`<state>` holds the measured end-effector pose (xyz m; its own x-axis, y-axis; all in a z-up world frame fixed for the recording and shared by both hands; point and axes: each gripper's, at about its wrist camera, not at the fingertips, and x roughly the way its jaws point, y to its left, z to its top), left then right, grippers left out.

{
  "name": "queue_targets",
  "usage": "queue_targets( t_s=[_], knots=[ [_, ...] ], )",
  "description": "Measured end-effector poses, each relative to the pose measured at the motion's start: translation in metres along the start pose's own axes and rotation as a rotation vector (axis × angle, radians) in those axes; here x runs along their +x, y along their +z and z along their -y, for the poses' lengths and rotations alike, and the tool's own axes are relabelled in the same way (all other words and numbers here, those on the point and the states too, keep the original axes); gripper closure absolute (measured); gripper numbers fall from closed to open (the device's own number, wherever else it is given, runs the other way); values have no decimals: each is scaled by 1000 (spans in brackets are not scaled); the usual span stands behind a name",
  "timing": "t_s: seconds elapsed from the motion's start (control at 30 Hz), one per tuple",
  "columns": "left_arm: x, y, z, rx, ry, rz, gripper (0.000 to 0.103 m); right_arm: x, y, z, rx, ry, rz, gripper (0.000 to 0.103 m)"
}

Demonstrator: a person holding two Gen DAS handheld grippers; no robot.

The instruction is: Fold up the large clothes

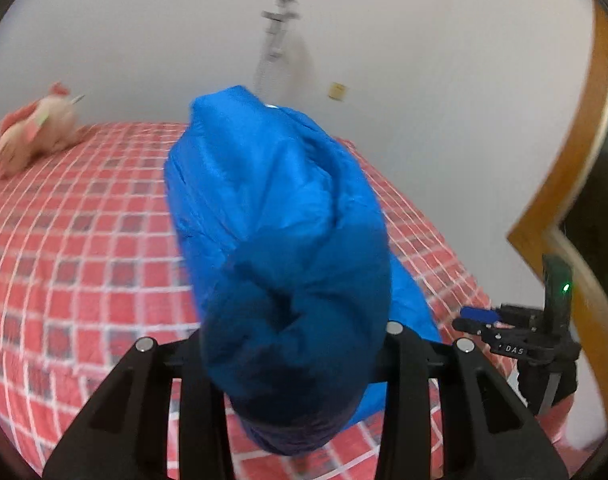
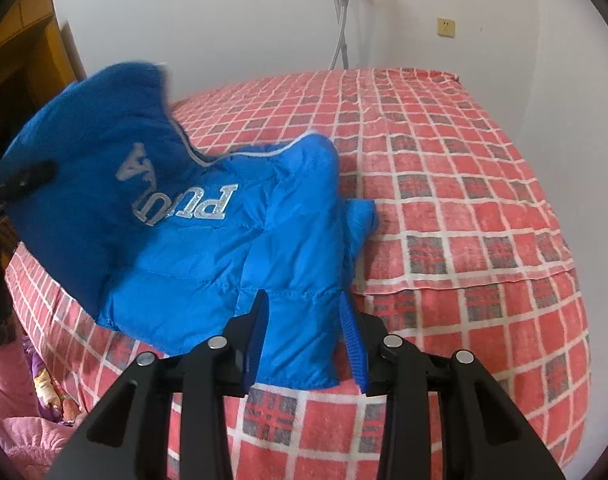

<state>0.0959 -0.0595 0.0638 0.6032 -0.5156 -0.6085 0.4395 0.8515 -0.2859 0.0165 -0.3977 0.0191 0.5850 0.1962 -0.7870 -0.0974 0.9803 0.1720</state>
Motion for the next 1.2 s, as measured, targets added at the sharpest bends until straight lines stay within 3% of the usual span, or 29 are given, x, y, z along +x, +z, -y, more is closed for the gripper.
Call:
queue_targets(
  t_s=[0.13, 0.3, 0.63, 0.77, 0.87, 0.97, 1.1, 1.2],
  knots=[
    [45, 0, 40, 79, -32, -83, 68, -9, -5, 2, 10, -3, 9, 66],
    [101, -16, 54, 93, -65, -202, 66, -7, -8, 6, 19, 1, -6, 65],
    [136, -43, 51, 99, -77, -239, 63, 7, -9, 11, 45, 15, -32, 64],
    [132, -43, 51, 98, -83, -237, 61, 9, -5, 10, 47, 27, -37, 63],
    [120, -40, 59, 103, -108, -239, 50, 7, -1, 8, 48, 29, -28, 59],
    [100, -35, 62, 92, -179, -238, 39, 5, 6, 9, 50, 45, -23, 56],
    [64, -25, 60, 64, -287, -209, 33, 6, 18, 11, 74, 96, -30, 48],
    [40, -14, 47, 46, -285, -146, 31, 9, 30, 10, 98, 152, -47, 45]
  ],
)
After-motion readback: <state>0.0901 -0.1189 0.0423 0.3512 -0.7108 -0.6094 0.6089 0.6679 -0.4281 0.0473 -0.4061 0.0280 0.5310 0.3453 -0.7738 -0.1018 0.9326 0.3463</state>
